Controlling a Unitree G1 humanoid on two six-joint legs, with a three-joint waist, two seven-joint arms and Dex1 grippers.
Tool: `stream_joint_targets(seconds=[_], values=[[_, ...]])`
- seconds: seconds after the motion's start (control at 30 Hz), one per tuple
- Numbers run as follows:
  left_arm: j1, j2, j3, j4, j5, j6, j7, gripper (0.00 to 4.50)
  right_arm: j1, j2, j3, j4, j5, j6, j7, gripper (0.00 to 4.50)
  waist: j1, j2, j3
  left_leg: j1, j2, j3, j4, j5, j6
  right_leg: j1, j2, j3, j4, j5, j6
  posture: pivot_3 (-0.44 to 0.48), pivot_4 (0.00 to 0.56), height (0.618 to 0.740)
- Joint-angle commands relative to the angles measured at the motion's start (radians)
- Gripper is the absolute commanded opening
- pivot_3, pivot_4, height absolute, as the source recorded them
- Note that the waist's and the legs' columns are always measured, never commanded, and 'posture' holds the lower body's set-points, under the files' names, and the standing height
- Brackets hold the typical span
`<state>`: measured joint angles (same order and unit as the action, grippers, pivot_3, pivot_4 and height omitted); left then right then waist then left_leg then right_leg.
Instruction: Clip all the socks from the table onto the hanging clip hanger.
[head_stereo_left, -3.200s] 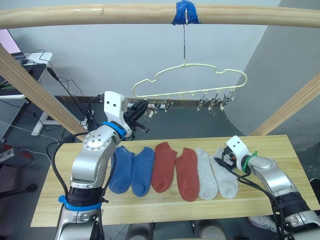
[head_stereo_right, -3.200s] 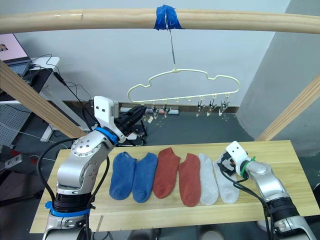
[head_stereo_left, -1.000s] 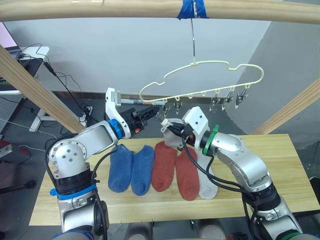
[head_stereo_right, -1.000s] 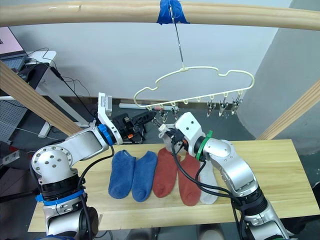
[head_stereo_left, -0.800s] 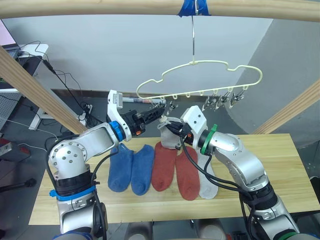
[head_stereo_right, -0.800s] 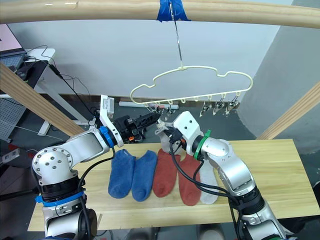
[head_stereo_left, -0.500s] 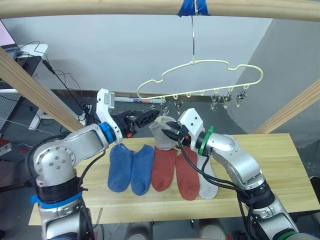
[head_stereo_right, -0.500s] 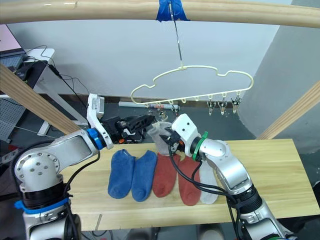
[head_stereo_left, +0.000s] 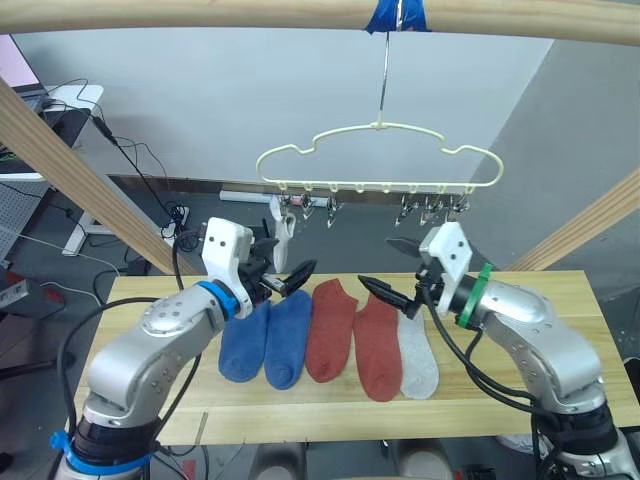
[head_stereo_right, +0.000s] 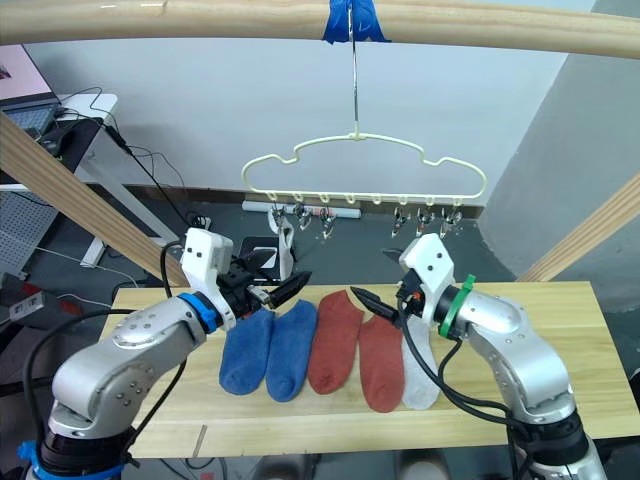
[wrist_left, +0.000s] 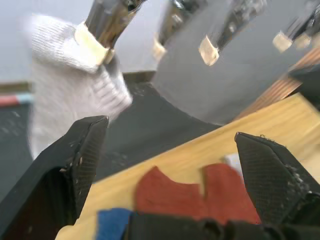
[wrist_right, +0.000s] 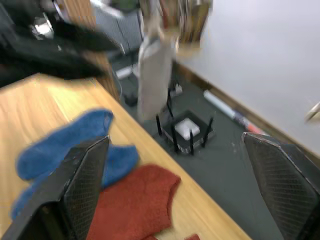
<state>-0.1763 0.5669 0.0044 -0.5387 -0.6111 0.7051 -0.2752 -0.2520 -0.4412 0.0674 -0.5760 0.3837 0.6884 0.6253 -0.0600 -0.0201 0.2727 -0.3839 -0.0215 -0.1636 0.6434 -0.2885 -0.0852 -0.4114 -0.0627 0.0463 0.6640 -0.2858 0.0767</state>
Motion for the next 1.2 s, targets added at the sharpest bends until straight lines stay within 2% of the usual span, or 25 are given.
stream_joint_targets(seconds=[0.03,0.1,0.27,0.7,1.2], values=[[0.022,-0.053,-0.029,-0.025,0.128,-0.177,-0.003,4.32,0.030,-0.003,-0.060,-0.087,0.097,0.008,0.015,4.49,0.001,0.000,0.000,0.000,0.000,0.000,0.000,0.000,0.000,0.000,0.000,0.000,0.000,0.000,0.000,-0.097,0.276,0.740],[0.029,-0.086,-0.046,-0.016,0.170,-0.226,-0.008,3.93,0.041,-0.013,-0.067,-0.096,0.108,0.000,0.013,4.50,0.001,0.000,0.000,0.000,0.000,0.000,0.001,0.000,0.000,0.000,-0.001,0.000,0.000,0.000,0.000,-0.102,0.279,0.740],[0.003,-0.144,-0.095,0.017,0.258,-0.280,-0.002,2.59,0.036,-0.019,-0.071,-0.100,0.116,-0.015,-0.005,4.50,0.000,0.000,0.000,0.000,0.000,0.000,0.001,-0.002,0.004,0.001,0.000,-0.001,0.001,0.000,0.000,-0.109,0.280,0.740],[-0.077,-0.245,-0.112,0.123,0.368,-0.354,-0.011,2.59,-0.050,-0.006,-0.085,-0.159,0.230,0.024,-0.063,4.50,-0.016,0.000,0.000,0.000,0.000,0.000,0.002,-0.002,0.004,0.001,0.000,-0.001,0.001,0.000,0.000,-0.136,0.283,0.740],[-0.186,-0.302,-0.085,0.266,0.453,-0.422,0.007,2.59,-0.078,-0.028,-0.059,-0.158,0.239,0.020,-0.105,4.50,-0.024,0.000,0.000,0.000,-0.001,0.000,0.003,-0.002,0.004,0.001,0.000,-0.001,0.002,0.001,0.000,-0.147,0.286,0.740]])
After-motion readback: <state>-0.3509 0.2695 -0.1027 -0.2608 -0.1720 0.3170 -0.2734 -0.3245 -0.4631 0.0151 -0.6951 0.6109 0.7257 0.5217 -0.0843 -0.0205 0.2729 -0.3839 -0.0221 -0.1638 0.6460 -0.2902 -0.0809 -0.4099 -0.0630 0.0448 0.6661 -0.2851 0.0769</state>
